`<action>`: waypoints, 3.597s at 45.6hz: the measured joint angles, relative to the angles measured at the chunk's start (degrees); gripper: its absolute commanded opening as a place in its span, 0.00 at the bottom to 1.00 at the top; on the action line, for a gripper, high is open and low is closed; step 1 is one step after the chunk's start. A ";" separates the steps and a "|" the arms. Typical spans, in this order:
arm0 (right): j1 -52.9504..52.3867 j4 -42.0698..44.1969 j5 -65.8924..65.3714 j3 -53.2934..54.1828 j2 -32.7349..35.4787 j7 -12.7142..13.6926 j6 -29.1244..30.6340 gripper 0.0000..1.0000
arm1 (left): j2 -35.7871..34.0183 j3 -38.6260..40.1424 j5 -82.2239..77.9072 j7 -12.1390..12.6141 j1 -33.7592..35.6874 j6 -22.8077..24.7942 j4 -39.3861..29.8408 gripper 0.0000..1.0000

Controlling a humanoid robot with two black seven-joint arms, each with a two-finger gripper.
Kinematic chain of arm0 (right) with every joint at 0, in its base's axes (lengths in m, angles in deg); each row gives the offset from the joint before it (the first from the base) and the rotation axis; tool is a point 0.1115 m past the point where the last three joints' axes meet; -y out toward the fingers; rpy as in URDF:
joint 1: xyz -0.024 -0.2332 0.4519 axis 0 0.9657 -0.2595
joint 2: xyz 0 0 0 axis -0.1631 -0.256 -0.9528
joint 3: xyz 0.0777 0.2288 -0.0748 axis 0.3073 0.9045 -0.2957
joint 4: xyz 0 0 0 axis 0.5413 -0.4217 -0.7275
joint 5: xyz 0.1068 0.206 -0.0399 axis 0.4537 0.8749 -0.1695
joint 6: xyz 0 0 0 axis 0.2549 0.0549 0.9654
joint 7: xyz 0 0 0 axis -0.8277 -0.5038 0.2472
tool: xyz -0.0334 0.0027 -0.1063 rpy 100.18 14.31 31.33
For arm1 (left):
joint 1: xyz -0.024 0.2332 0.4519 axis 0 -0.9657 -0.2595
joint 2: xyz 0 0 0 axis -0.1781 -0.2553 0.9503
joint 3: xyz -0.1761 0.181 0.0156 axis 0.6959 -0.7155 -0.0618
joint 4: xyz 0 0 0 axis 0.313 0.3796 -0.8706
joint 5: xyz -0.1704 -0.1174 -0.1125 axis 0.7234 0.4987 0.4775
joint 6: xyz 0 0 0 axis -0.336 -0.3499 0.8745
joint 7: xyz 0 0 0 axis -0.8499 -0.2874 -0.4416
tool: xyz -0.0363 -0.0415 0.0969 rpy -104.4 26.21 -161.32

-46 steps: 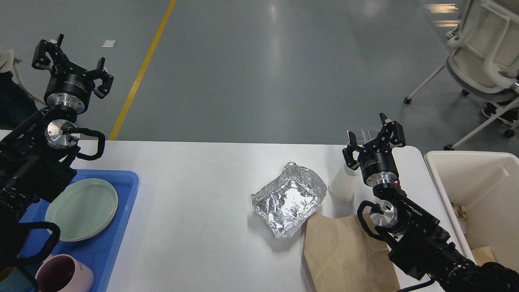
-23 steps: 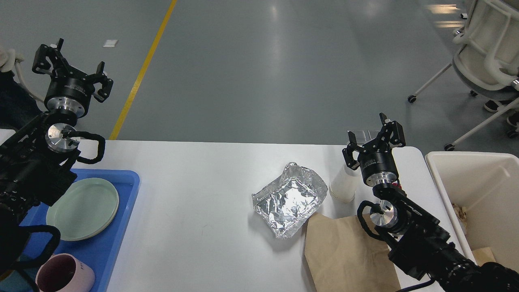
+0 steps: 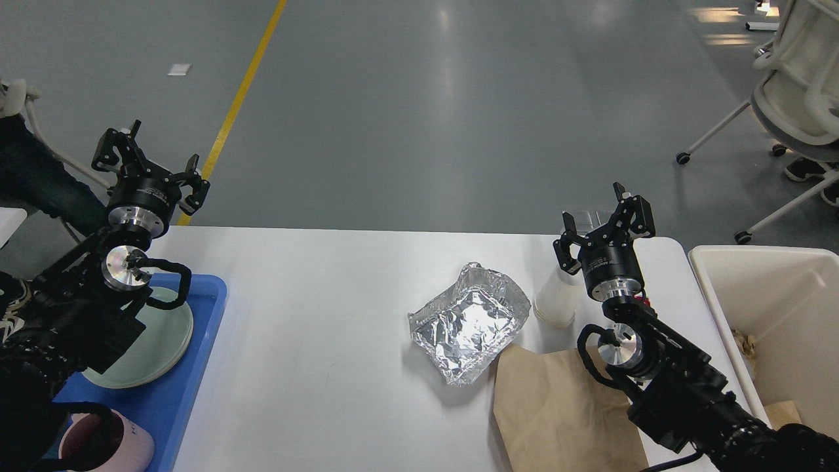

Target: Tidy desktop

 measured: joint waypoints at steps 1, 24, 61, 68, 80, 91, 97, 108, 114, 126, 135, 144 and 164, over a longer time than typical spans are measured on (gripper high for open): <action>0.00 0.00 0.00 0.00 0.00 0.00 0.00 1.00 | 0.02 -0.02 0.00 0.00 -0.08 0.03 0.00 0.96; 0.00 0.00 -0.01 0.00 0.00 0.00 0.00 1.00 | 0.77 0.19 -0.08 0.46 -1.14 -0.17 0.20 0.96; 0.00 0.00 -0.01 0.00 0.00 0.00 0.00 1.00 | 2.63 1.03 0.08 -2.41 -7.99 7.75 0.17 0.96; 0.00 0.00 -0.01 0.00 0.00 0.00 0.00 1.00 | 2.63 1.01 0.08 -2.46 -8.02 7.77 0.17 0.96; 0.00 0.00 -0.01 0.00 0.00 0.00 0.00 1.00 | 2.63 1.01 0.08 -2.46 -8.02 7.77 0.17 0.96; 0.00 0.00 -0.01 0.00 0.00 0.00 0.00 1.00 | 2.64 1.01 0.08 -2.46 -8.02 7.77 0.17 0.96; 0.00 0.00 -0.01 0.00 0.00 0.00 0.00 1.00 | 2.64 1.01 0.08 -2.46 -8.01 7.77 0.17 0.96; 0.00 0.00 -0.01 0.00 0.00 0.00 -0.01 1.00 | 2.64 1.01 0.08 -2.46 -8.00 7.77 0.17 0.96; 0.00 0.00 -0.01 0.00 0.00 0.00 -0.02 1.00 | 2.64 1.01 0.08 -2.46 -8.00 7.77 0.17 0.96; 0.00 0.00 -0.01 0.00 0.00 0.00 -0.02 1.00 | 2.64 1.01 0.08 -2.46 -8.00 7.77 0.17 0.96; 0.00 0.00 -0.01 0.00 -0.01 0.20 -0.36 1.00 | 2.64 1.01 0.08 -2.46 -8.00 7.77 0.17 0.96; -0.77 0.30 0.00 -0.03 0.50 0.34 -1.21 1.00 | 2.64 1.01 0.08 -2.46 -8.00 7.77 0.17 0.96; -5.94 0.61 0.00 0.00 4.94 0.35 -1.29 1.00 | 2.64 1.01 0.08 -2.46 -8.00 7.77 0.17 0.96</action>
